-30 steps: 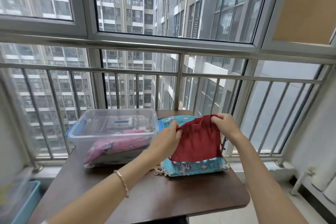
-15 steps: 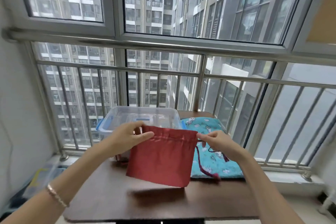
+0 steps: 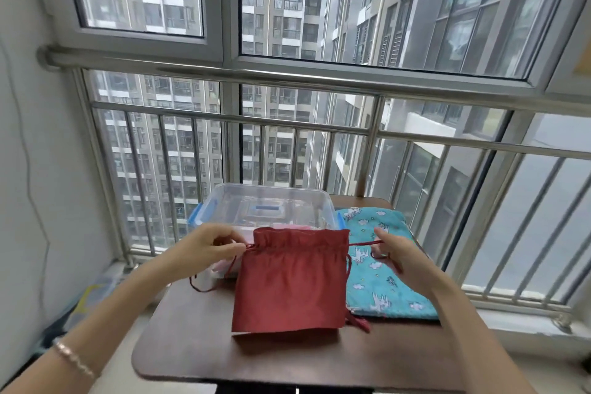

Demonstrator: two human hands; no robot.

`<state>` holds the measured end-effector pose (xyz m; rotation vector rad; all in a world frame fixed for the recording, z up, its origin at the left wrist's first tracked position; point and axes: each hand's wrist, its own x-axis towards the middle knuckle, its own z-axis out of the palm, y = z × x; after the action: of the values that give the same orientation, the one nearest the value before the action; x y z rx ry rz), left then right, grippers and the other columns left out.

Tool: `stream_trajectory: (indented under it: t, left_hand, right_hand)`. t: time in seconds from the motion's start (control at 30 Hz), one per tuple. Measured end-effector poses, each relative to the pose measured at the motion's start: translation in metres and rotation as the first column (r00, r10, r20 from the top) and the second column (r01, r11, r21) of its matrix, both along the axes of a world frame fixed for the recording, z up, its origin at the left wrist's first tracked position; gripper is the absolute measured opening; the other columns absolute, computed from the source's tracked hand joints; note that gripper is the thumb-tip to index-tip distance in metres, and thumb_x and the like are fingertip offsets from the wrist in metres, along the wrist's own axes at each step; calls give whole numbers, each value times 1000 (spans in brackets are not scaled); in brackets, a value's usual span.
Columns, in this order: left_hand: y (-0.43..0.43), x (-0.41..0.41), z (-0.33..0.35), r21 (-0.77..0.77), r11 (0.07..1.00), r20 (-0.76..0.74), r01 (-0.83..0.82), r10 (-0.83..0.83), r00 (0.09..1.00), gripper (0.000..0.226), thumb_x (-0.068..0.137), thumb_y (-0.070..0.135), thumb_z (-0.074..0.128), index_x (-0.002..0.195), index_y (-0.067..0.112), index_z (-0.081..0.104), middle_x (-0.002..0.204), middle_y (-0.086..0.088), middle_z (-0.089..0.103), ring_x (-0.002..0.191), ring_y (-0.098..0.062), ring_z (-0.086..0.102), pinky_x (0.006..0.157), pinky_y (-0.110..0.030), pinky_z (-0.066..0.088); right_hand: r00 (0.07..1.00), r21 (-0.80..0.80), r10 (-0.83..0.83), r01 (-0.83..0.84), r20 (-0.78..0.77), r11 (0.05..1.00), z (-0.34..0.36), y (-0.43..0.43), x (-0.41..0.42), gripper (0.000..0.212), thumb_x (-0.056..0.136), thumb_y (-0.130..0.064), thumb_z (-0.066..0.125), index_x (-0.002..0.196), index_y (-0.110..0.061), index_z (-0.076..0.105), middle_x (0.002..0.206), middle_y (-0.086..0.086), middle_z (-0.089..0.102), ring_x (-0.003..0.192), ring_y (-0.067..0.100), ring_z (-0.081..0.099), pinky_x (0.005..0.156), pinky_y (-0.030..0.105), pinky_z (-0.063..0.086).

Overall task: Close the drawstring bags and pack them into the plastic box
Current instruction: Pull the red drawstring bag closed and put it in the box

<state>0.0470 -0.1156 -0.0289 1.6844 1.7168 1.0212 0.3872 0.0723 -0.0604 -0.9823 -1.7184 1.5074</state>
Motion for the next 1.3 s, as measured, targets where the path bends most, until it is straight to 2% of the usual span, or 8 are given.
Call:
stream_trajectory:
  t: [0.17,0.5,0.67,0.8,1.0,1.1,1.17,1.3]
  left_hand:
    - [-7,-7,-1,12,998,130,-62,60,990,7,84,-3,67,88,1,72,61,-4,65,49,-5,54,49,-13,43]
    - [-4,-15,-5,85,976,106,-203,193,975,6,84,13,72,82,17,76,74,-4,68,55,-4,50,54,-10,40]
    - [-5,-20,-4,-13,991,15,-134,134,991,25,82,-1,70,87,23,75,82,-6,73,74,-16,66,71,-26,54]
    - [-1,-22,0,35,974,-65,-224,226,972,19,81,6,73,88,24,71,76,-3,72,64,-6,62,60,-14,47]
    - [2,-22,10,188,922,-174,-339,371,912,7,85,23,70,90,27,67,56,3,55,51,-11,49,56,-26,40]
    - [9,-22,13,115,892,-9,-437,441,897,29,89,24,64,63,11,65,46,3,36,44,-13,31,50,-26,25]
    - [11,-21,15,-32,914,374,-404,386,843,40,89,19,59,51,14,47,53,0,27,46,-14,23,48,-26,19]
    - [18,-12,21,3,995,933,-95,31,358,24,74,23,66,60,16,48,68,-7,52,65,-17,51,65,-24,41]
  right_hand:
    - [987,-110,33,-50,-155,993,-5,2,8,40,97,-26,49,61,-17,35,60,0,28,61,17,27,72,31,33]
    - [971,-227,-116,67,-209,971,-16,10,22,24,90,-3,39,73,-1,55,64,5,41,61,18,36,68,32,36]
    - [916,-309,-217,110,-338,945,-20,14,28,22,91,-3,43,70,-8,49,64,4,40,61,17,38,67,32,37]
    - [858,-422,-301,111,-415,900,-26,16,34,22,92,-12,49,70,-10,48,62,3,41,60,17,39,68,32,38]
    - [779,-526,-435,161,-451,835,-38,23,39,38,83,-29,61,58,-21,34,52,-2,26,52,16,23,62,31,30]
    - [724,-577,-468,119,-507,808,-42,22,41,46,78,-30,68,53,-23,30,51,-3,20,51,15,18,61,29,25]
    - [681,-596,-487,91,-547,798,-44,22,41,54,64,-25,81,55,-24,28,51,-4,19,51,15,17,59,28,24]
    - [555,-616,-497,-37,-668,787,-41,19,30,58,38,-10,95,59,-20,42,57,-3,40,57,11,34,68,25,37]
